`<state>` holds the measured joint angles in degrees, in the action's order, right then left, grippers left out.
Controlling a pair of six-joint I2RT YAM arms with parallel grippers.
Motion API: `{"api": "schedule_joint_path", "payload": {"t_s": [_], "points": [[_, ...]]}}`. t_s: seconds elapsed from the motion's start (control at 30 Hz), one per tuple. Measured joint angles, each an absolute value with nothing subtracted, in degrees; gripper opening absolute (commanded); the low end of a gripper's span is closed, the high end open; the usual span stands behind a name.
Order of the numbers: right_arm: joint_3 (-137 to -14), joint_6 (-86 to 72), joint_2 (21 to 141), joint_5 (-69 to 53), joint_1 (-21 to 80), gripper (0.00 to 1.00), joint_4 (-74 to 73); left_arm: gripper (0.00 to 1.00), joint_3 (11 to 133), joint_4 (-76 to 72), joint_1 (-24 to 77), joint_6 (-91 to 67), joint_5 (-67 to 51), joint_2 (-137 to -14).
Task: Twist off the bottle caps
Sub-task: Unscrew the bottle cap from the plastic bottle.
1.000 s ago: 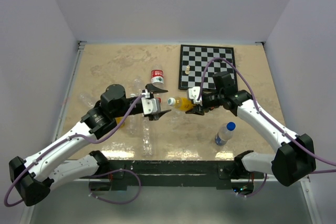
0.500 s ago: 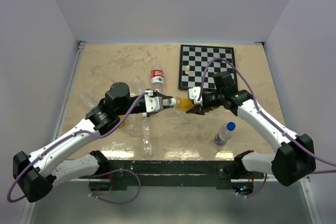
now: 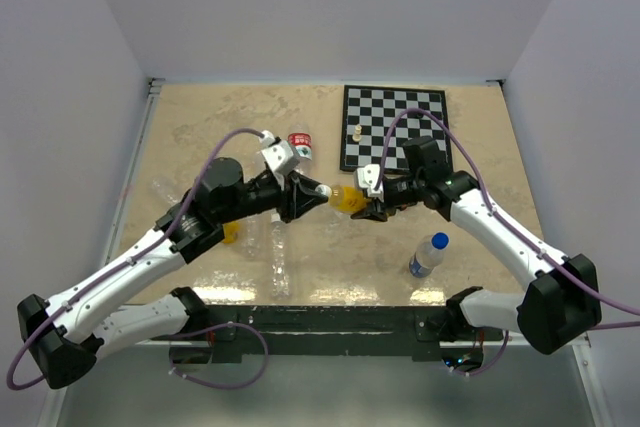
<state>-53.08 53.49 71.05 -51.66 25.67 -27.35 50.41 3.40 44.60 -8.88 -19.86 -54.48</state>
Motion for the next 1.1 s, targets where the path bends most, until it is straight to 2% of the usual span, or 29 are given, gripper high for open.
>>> {"api": "schedule_joint_path", "payload": {"t_s": [0.13,0.23,0.57,0.63,0.8,0.87,1.03,1.1], "points": [[-54.13,52.51,72.01,-52.18,26.24,0.0,-26.0,0.0,55.88,12.32,45.08,-26.26,-12.38,-55.18],[-54.46,52.45,72.16,-52.01,26.33,0.0,-25.41,0.0,56.38,13.98,45.1,-33.71,-9.58,-55.05],[-54.43,52.45,72.86,-51.96,26.33,0.0,-24.69,0.0,56.34,14.96,45.1,-39.77,-7.09,-55.05],[-54.43,52.45,72.86,-51.92,26.3,0.0,-24.62,0.13,56.31,14.96,45.1,-39.88,-6.98,-55.05],[-54.46,52.53,72.88,-51.68,26.3,0.0,-24.6,0.61,55.64,14.48,45.1,-39.83,-6.81,-54.65],[-54.43,52.97,72.88,-51.48,26.09,0.0,-25.1,0.74,55.61,14.63,45.08,-39.22,-5.65,-54.13],[-54.41,53.95,72.9,-50.92,25.17,0.0,-26.28,0.97,55.61,14.63,43.77,-36.95,-2.44,-50.65],[-54.41,54.13,72.9,-50.78,25.19,0.0,-26.37,1.0,55.61,14.68,43.77,-35.11,-2.31,-49.36]]}}
